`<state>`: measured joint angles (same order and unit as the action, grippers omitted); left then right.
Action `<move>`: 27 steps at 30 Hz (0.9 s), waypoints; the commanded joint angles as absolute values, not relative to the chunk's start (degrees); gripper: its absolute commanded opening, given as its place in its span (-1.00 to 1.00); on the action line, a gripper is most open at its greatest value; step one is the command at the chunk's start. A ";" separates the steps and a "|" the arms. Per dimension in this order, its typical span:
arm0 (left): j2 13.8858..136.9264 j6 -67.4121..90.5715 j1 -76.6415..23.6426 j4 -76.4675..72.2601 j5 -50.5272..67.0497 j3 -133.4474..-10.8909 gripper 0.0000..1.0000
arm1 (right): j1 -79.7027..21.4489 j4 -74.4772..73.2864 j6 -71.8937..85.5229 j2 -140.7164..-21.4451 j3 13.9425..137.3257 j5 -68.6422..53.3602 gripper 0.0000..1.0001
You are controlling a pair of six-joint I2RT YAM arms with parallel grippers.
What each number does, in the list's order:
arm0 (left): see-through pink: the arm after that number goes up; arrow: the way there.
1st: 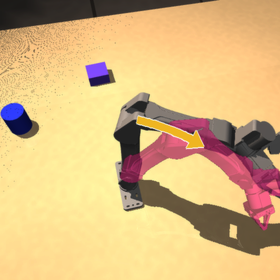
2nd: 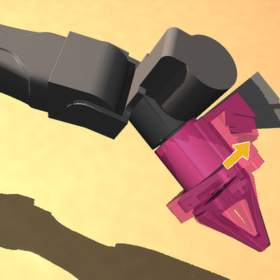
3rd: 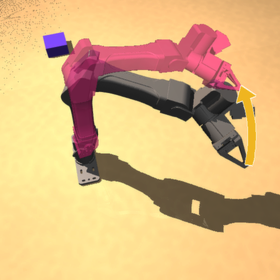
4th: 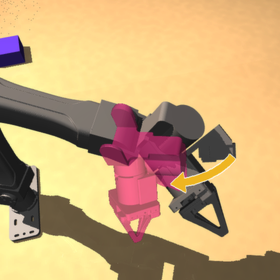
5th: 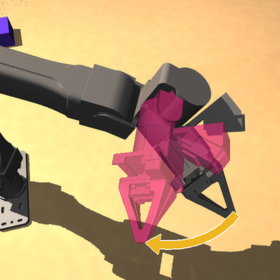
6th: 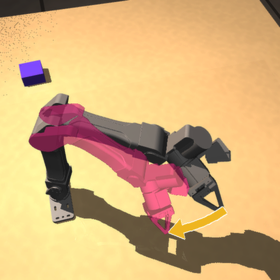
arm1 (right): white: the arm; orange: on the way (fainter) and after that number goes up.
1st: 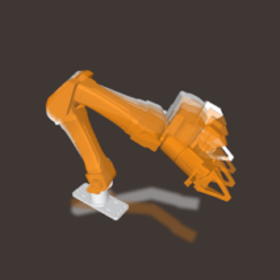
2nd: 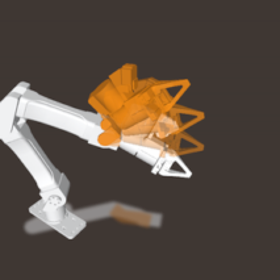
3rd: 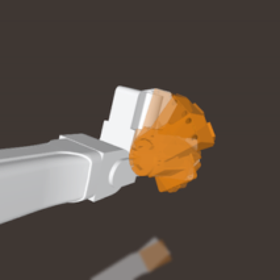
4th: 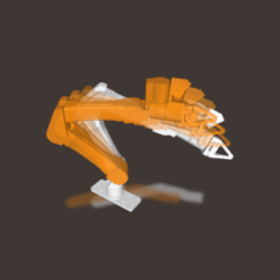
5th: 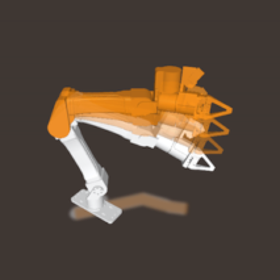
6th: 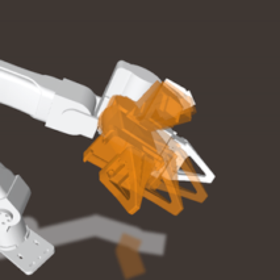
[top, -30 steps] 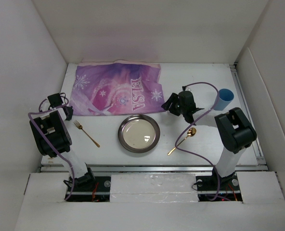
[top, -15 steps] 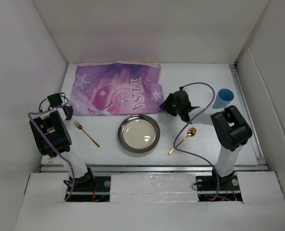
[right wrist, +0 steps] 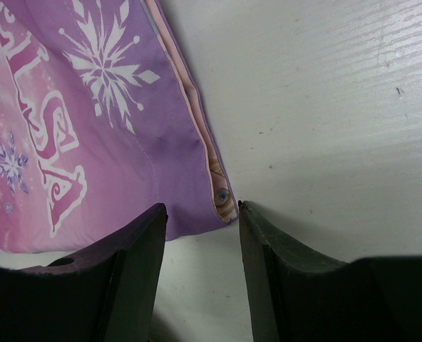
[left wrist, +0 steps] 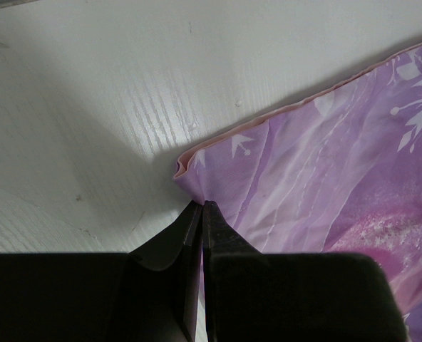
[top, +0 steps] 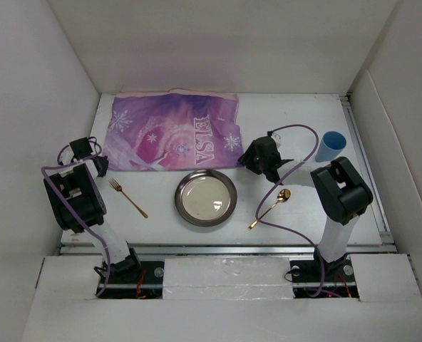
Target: Set the dinner table for one person
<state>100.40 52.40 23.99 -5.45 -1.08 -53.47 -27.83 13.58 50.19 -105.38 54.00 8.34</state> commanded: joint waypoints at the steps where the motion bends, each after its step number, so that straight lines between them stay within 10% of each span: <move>1: 99.23 52.29 24.08 -7.03 -0.53 -55.02 -1.00 | -28.13 10.73 49.57 -105.29 55.28 11.25 0.00; 12: 98.88 52.56 24.08 -7.38 -0.79 -55.02 -1.00 | -27.60 9.84 48.60 -106.26 55.81 6.51 -0.22; 22: 97.74 52.38 24.08 -7.03 -0.62 -56.07 -1.00 | -25.93 11.06 46.68 -106.88 58.01 4.74 -1.00; 27: 95.37 51.86 24.08 -7.73 -0.35 -58.26 -1.00 | -24.70 12.74 43.16 -103.11 58.79 6.33 -1.00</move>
<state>100.22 52.42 23.99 -5.98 -0.23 -54.59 -26.09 10.68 46.30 -106.52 56.01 4.71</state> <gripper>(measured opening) 0.006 0.020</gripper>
